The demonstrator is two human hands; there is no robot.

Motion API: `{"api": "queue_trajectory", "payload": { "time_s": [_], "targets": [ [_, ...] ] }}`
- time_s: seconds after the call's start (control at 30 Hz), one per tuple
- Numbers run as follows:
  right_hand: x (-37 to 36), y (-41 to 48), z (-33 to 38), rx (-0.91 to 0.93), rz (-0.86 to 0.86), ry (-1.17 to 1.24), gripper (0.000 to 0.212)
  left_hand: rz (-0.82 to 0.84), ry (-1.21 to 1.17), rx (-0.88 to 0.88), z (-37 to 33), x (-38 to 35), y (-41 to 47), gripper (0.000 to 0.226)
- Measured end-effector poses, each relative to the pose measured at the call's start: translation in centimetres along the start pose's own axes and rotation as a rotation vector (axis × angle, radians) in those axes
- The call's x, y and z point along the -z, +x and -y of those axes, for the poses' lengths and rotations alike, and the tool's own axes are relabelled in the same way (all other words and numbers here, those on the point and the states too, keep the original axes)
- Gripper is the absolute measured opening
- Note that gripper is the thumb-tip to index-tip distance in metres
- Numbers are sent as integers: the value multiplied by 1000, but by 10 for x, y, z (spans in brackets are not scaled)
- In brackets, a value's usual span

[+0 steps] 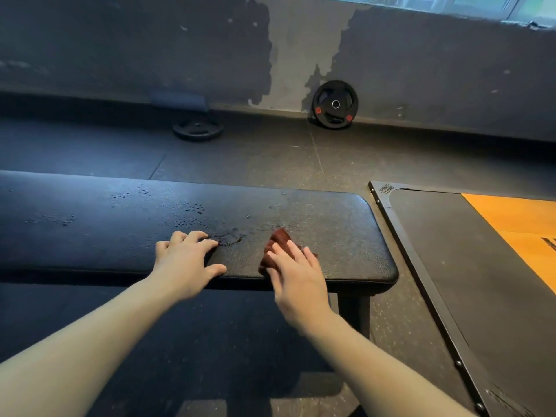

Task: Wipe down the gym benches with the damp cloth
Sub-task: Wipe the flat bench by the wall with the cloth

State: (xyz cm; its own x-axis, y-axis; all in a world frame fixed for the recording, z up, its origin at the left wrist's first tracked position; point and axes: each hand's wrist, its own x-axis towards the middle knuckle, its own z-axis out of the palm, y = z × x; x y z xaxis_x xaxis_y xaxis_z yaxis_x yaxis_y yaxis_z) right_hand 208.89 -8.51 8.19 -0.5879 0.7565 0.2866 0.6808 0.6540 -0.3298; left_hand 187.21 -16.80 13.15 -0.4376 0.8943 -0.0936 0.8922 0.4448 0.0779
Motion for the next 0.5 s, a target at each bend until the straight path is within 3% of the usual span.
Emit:
{"api": "queue_trajectory", "payload": {
  "time_s": [0.13, 0.23, 0.5],
  "targets": [
    [33, 22, -47, -219, 102, -63, 43, 24, 0, 6, -1, 4, 4, 66],
    [34, 29, -39, -335, 89, -114, 45, 29, 9, 0, -2, 5, 4, 66],
    [-2, 21, 51, -71, 125, -18, 42, 22, 7, 34, 7, 6, -3, 68]
  ]
}}
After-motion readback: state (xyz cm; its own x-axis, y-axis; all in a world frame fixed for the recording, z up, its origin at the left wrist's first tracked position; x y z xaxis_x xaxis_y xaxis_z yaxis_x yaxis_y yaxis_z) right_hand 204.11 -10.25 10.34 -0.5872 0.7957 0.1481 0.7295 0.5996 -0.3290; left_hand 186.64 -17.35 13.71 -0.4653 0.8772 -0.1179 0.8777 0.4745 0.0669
